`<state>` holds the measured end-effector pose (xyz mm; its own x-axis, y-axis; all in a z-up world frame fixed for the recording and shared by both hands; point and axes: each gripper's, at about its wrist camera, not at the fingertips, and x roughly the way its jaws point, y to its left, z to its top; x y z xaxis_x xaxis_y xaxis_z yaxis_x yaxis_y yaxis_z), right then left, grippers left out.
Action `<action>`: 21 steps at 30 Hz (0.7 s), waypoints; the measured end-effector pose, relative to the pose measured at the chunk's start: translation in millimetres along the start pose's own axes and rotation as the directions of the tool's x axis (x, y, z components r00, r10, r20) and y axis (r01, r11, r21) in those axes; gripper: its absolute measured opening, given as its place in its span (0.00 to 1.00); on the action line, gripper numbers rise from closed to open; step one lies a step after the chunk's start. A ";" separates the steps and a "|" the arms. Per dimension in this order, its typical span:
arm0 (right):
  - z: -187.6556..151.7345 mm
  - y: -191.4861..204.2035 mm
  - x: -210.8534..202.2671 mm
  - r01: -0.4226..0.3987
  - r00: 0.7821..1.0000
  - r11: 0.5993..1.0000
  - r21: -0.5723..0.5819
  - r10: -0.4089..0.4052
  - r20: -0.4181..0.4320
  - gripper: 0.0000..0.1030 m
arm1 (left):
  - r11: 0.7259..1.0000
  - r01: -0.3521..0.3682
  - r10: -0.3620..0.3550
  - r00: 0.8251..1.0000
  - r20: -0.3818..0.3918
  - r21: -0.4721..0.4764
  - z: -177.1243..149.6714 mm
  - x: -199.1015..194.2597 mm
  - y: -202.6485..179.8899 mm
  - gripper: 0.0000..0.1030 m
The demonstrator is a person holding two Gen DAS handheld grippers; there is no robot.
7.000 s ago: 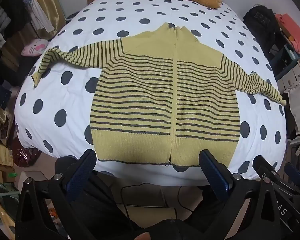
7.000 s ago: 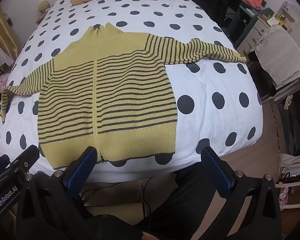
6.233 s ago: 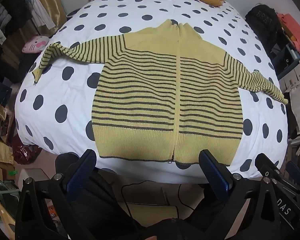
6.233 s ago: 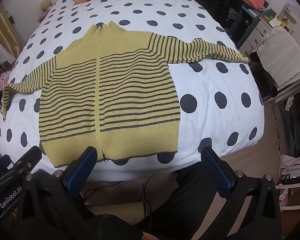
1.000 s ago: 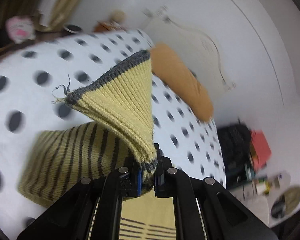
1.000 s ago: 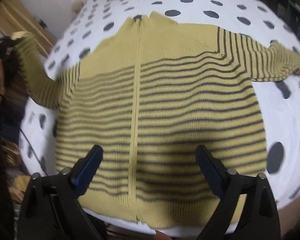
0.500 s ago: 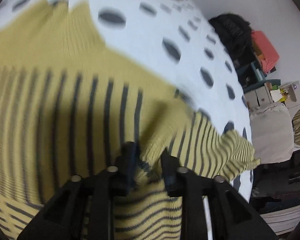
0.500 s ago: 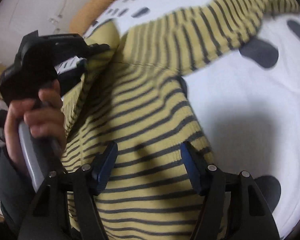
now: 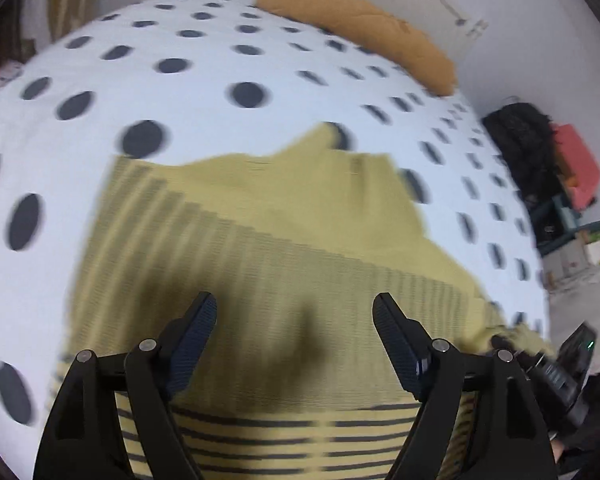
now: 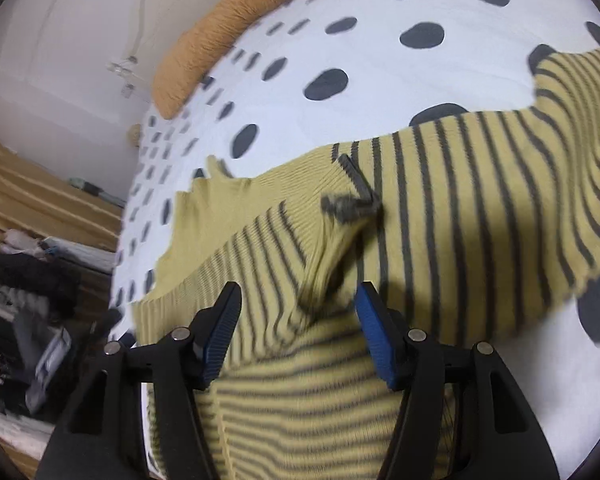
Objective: Fold large clothes
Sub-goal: 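Carry the sleeve across the cardigan body with the left tool and release, then grasp the other striped sleeve cuff with the right tool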
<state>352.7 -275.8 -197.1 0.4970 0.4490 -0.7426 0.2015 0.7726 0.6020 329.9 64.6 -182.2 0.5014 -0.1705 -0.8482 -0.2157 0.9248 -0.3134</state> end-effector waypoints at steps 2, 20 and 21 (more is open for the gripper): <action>18.7 5.1 23.9 0.008 0.999 1.000 0.019 -0.008 -0.040 0.37 | 0.997 -0.074 0.074 0.997 -0.005 -0.013 3.4 7.9 27.9 0.77; -2.7 -64.3 8.1 0.004 0.998 0.994 0.106 0.003 -0.058 0.22 | 0.924 -0.381 0.381 0.925 -0.008 -0.047 6.4 50.8 118.1 0.80; -2.4 -62.9 -0.4 0.026 0.999 0.994 0.110 -0.021 -0.047 0.24 | 0.918 -0.392 0.392 0.920 -0.006 -0.060 8.5 48.5 124.6 0.80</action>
<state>337.8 -323.5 -235.3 0.4524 0.4537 -0.7678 0.3062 0.7296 0.6115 334.4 174.5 -258.8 0.3714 0.2041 -0.9058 -0.4453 0.8952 0.0190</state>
